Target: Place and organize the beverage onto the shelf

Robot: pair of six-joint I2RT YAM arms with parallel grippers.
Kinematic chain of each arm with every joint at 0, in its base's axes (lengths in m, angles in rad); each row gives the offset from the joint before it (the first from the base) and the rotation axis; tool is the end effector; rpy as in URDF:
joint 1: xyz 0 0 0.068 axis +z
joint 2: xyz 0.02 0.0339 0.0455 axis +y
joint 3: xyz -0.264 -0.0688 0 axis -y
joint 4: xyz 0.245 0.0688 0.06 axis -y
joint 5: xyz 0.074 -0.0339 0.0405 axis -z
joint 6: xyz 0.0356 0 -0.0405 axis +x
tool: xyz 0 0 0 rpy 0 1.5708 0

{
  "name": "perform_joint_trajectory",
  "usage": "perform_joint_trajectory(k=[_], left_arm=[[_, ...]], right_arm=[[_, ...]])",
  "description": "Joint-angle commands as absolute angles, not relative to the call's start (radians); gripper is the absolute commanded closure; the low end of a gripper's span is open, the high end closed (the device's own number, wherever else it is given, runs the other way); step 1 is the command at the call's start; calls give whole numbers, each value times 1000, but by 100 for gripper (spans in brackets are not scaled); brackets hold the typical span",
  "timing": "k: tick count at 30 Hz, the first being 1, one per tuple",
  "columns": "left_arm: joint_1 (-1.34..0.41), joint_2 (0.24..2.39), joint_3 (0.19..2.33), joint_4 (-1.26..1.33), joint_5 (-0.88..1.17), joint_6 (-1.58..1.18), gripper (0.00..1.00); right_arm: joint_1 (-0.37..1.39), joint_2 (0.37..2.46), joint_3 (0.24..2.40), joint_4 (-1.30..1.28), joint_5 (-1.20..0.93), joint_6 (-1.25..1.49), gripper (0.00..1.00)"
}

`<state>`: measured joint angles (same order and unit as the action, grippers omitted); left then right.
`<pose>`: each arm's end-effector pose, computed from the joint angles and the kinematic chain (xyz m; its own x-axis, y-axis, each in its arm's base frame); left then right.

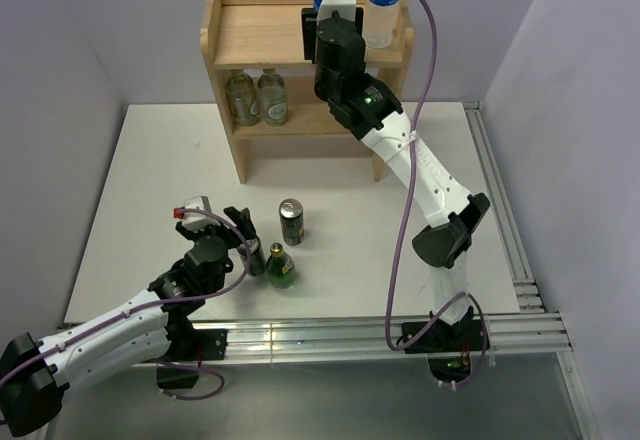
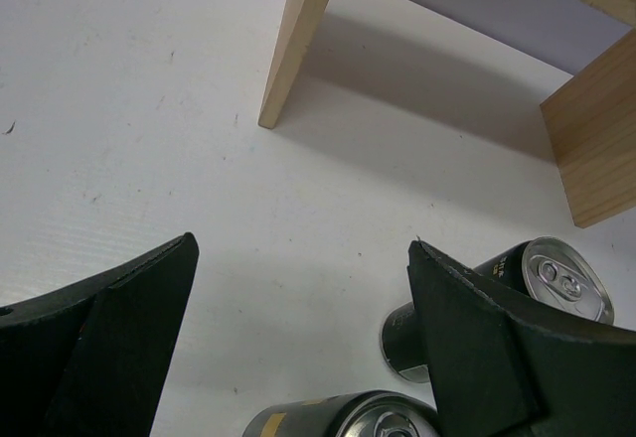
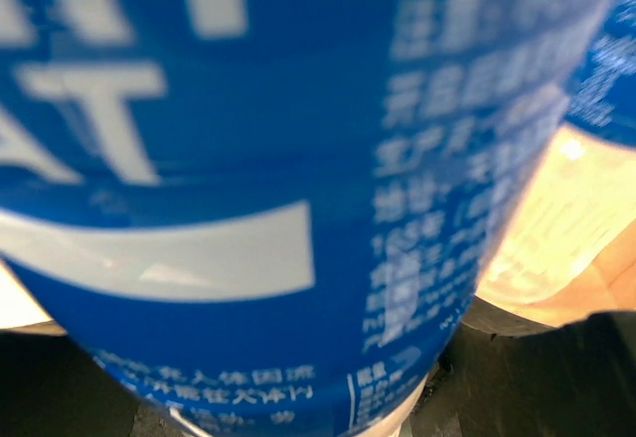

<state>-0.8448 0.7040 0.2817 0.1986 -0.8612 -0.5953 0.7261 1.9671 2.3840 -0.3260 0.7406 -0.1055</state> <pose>0.1275 -0.1029 0.2171 -0.1198 -0.4154 -0.9017 -0.0858 0.9092 -0.4074 0.3311 0.2619 0.5202 0.0662 -0.0452 -0.9968 0.0195 0.9988 -0.0440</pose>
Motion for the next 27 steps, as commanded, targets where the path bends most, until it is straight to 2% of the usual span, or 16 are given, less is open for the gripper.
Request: perform_joint_trajectory(k=[1, 27], left_arm=[[-839, 707, 288, 227, -856, -591, 6], [-839, 696, 285, 222, -859, -594, 6]], right_arm=[[707, 1919, 2480, -158, 698, -98, 100], [578, 2028, 2467, -38, 681, -86, 100]])
